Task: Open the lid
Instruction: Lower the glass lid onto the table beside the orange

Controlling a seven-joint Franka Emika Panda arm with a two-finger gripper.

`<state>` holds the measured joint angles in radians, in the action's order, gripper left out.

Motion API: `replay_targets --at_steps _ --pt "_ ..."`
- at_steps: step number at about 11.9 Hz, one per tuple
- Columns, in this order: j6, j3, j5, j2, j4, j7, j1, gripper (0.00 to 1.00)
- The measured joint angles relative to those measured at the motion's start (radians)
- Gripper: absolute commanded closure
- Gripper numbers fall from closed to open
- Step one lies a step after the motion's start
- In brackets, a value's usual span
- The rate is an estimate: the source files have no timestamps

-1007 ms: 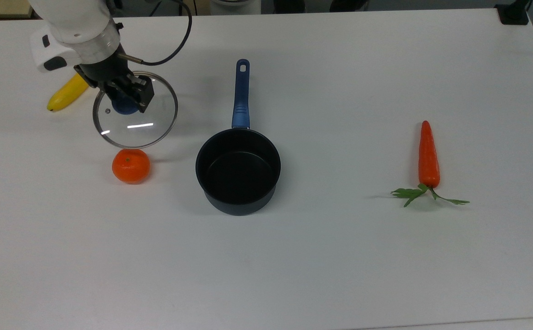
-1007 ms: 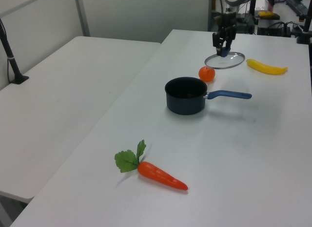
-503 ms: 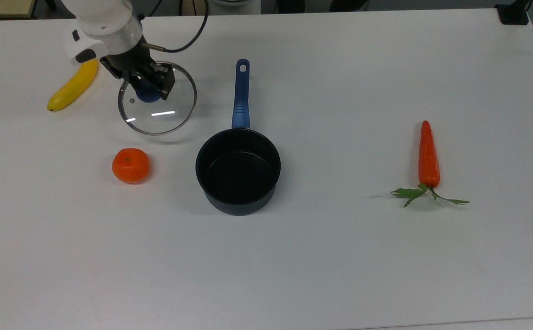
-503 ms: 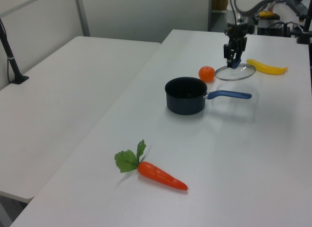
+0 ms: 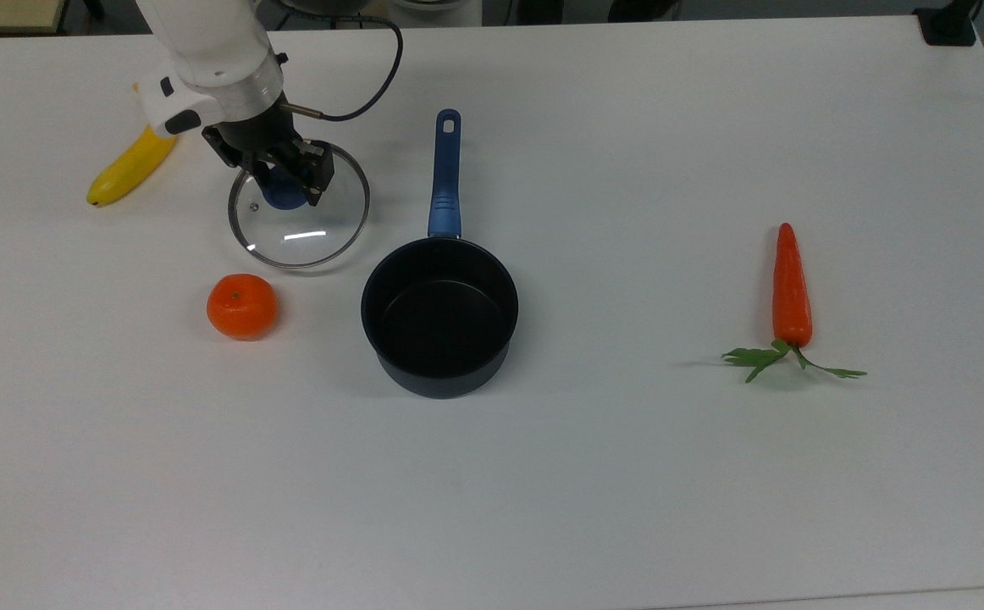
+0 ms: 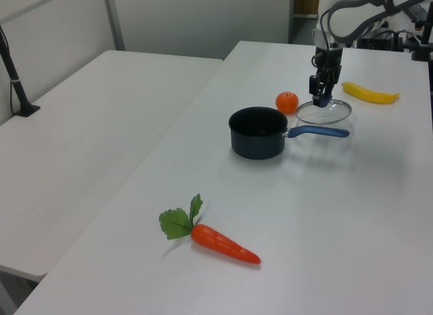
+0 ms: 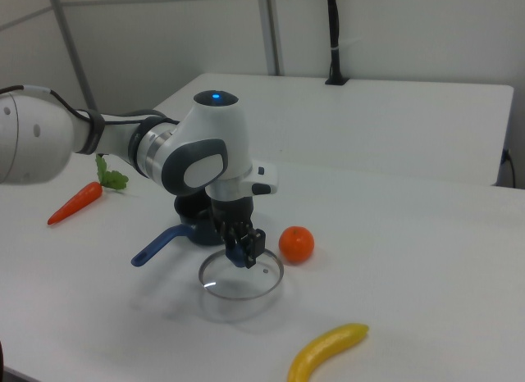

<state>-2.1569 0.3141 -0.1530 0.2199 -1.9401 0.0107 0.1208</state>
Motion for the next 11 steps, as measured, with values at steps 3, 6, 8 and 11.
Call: replay_targets --at_steps 3,6,8,11 --pt "-0.001 -0.002 0.0 0.004 -0.008 0.0 0.002 0.46" --pt "-0.054 -0.003 0.0 0.017 -0.015 0.0 0.014 0.46" --pt "-0.058 -0.003 0.0 0.031 -0.015 0.0 0.015 0.46" --pt "-0.061 -0.003 0.0 0.048 -0.014 0.0 0.015 0.46"
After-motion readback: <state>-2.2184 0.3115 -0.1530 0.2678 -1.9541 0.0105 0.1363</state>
